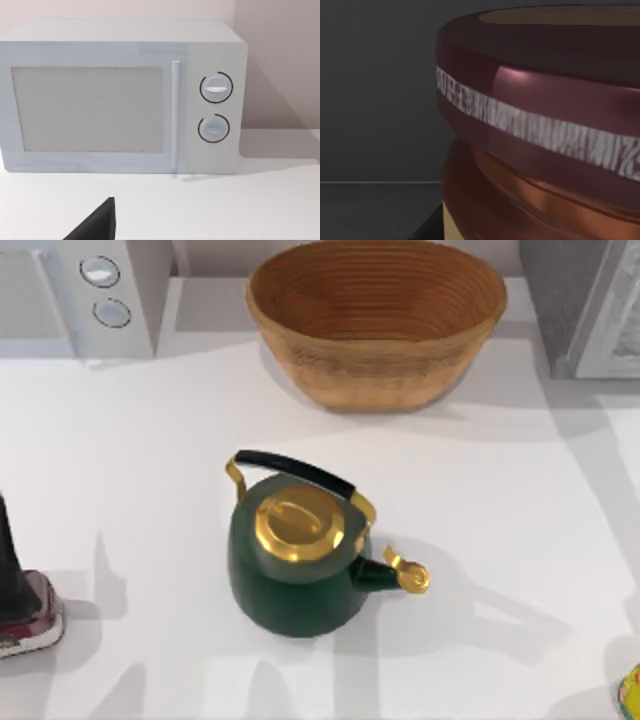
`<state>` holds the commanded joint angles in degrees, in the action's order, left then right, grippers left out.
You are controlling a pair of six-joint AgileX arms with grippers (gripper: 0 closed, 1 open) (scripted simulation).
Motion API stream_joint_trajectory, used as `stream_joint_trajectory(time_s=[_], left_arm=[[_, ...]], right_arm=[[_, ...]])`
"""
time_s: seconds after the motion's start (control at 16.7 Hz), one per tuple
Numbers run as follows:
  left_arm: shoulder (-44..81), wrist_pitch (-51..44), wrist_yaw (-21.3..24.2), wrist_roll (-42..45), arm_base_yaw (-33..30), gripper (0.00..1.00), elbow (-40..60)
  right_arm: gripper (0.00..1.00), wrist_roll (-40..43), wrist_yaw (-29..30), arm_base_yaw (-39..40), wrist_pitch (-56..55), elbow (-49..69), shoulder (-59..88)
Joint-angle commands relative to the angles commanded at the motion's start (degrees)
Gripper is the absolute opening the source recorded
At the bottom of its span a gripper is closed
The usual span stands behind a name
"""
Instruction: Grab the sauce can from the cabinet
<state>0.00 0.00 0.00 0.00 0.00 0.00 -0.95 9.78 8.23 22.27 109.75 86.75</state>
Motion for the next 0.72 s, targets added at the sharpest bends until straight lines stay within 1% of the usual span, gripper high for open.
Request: stream_joint_trajectory(time_s=[0.48,0.72], left_arm=[[0.00,0.00,0.00,0.00,0.00,1.00,0.00],[0.00,0.00,0.00,0.00,0.00,1.00,0.00]], right_arm=[[0.00,0.10,8.79,9.25,21.80,5.12,-15.83],[0.00,0.13,10.14,10.63,24.31,5.61,-18.22]])
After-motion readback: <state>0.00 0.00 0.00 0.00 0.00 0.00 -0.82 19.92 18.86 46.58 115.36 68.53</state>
